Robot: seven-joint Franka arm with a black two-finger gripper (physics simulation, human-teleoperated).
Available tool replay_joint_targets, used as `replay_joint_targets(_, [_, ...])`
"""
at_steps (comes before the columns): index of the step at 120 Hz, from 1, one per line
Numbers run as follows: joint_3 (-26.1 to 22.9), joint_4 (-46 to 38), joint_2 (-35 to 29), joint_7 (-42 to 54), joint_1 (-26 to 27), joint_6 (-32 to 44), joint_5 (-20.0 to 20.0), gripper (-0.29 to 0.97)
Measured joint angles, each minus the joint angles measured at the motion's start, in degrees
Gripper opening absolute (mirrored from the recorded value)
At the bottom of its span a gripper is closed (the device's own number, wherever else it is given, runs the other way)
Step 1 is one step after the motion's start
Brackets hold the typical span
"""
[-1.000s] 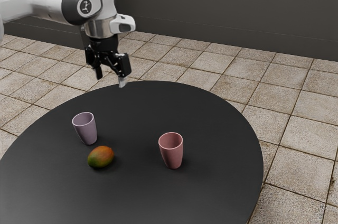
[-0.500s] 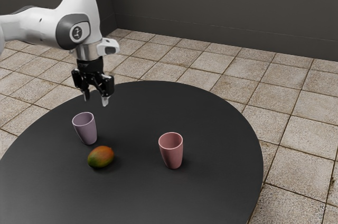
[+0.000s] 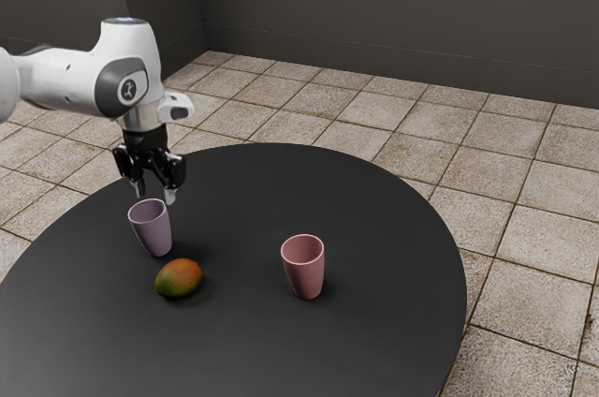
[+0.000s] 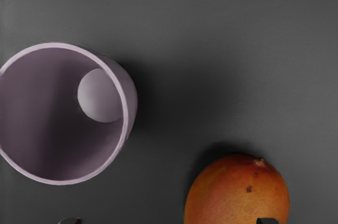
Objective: Place the left cup onto the right cup
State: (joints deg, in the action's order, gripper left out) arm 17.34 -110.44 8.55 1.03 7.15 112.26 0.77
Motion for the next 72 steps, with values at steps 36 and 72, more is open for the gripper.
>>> replay_joint_targets(36, [1.17, 0.3, 4.86, 1.48, -1.73, 3.55, -1.97, 0.39])
replay_joint_targets(72, [1.64, 1.27, 8.24, 3.15, -1.78, 5.7, -2.8, 0.38])
